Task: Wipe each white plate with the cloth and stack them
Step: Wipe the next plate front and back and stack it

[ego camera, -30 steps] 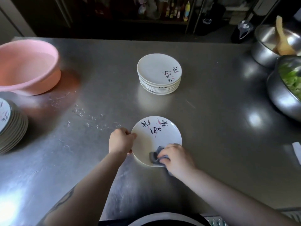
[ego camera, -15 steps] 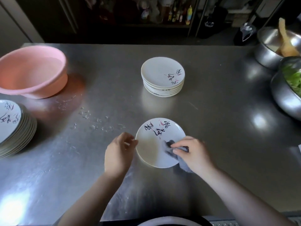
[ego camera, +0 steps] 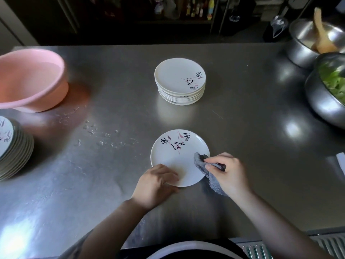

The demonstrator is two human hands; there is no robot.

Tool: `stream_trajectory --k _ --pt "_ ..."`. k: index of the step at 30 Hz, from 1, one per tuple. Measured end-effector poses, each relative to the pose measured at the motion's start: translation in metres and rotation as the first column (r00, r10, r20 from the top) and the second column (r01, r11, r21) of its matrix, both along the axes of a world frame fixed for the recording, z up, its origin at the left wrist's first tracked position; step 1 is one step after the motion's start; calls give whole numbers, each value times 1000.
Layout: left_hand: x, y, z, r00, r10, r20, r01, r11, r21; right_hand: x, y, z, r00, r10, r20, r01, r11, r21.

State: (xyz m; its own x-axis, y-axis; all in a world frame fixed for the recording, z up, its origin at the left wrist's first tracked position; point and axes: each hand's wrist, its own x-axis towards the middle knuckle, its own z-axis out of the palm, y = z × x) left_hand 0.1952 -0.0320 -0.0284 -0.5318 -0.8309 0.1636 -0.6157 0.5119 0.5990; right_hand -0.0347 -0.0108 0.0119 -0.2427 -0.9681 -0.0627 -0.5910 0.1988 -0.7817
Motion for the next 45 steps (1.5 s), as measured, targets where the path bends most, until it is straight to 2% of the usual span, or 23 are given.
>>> stream_trajectory --k 7,11,14,17,19,20,22,24,25,27,29,32,37,41,45 --pt "-2 -7 -2 998 -66 14 67 994 -91 -4 -1 8 999 -27 -23 26 998 -60" --pt "2 -5 0 995 -100 -19 90 953 -289 -5 -1 18 999 -38 -21 36 994 -101" --pt "-2 -16 17 994 -5 -109 -36 928 -371 -9 -5 35 999 -54 3 54 982 -184" --pt "-12 -27 46 951 222 -213 -268 938 -218 -10 -16 60 996 -48 70 67 955 -290" --pt "-18 -35 65 861 401 -312 -418 908 14 -6 -25 78 994 -34 106 68 942 -329" --pt "-21 -40 74 786 492 -376 -466 869 163 -4 -30 85 991 -27 128 69 937 -341" --pt "-25 -52 88 539 695 -476 -478 717 506 2 -37 98 984 -5 180 69 935 -349" --pt "-26 -60 99 285 836 -469 -337 546 767 8 -42 107 975 18 219 62 934 -352" --pt "-25 -61 105 207 866 -455 -237 496 835 11 -44 112 975 31 222 54 930 -364" --pt "-23 -64 118 110 887 -449 -68 457 887 14 -48 123 977 56 207 35 910 -414" --pt "-20 -69 135 41 876 -480 37 479 877 15 -54 138 982 77 171 14 881 -473" --pt "-20 -78 168 -21 815 -579 105 577 810 23 -68 167 995 81 63 -33 831 -555" --pt "-28 -76 224 -43 662 -748 39 749 661 43 -92 221 992 12 -124 -95 722 -685" --pt "-31 -72 253 -58 592 -804 23 805 592 69 -99 255 973 -17 -230 -172 613 -771" --pt "-25 -73 274 -104 558 -824 31 830 558 80 -87 253 914 74 -398 -378 512 -772"
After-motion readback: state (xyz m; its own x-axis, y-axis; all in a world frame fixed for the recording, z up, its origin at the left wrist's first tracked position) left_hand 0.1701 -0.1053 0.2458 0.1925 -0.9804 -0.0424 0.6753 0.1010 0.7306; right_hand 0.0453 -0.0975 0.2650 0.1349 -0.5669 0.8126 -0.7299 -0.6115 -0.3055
